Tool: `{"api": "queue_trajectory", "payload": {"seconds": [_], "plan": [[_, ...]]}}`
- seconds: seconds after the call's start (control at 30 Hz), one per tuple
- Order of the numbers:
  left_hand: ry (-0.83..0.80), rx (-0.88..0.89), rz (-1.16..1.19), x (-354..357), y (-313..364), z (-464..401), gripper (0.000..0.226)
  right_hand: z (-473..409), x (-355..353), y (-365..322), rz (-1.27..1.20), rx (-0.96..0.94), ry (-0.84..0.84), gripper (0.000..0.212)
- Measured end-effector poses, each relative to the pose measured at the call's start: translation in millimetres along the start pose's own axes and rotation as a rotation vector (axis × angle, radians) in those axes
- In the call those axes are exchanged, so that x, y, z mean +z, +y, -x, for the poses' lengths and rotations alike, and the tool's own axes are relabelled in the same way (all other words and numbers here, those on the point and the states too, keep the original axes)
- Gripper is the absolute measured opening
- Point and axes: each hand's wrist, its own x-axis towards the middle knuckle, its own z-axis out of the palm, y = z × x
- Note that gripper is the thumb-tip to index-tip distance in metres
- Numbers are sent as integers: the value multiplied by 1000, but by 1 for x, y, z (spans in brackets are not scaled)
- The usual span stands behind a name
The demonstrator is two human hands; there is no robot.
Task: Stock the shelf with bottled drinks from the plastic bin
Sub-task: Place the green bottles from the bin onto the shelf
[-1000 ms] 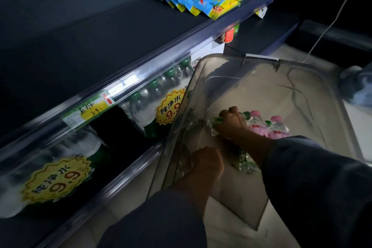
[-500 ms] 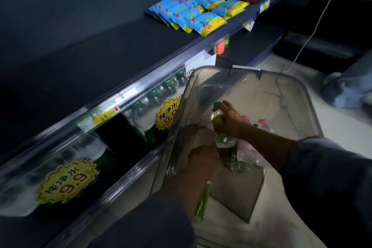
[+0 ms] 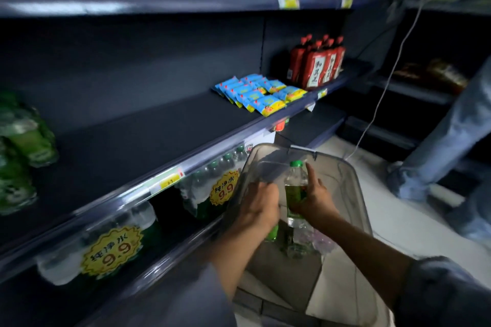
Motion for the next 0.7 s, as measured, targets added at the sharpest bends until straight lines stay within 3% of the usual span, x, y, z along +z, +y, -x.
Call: {"api": "queue_trajectory", "payload": {"seconds": [0.07,0.17,0.3,0.7], "plan": [[42,42,-1,-29,13,10,5,9,-11,-20,28,-70,31,120],[194,162,-65,-74,23,19,27,22,-22,-59,-14,-158,113,116],[337,161,-117,-136,13,35,30,35,-14,-114,-125,-239,202,112],[540,33,-329,-286,-120,80,31,66,83,-274,-193,-443,-11,84]]}}
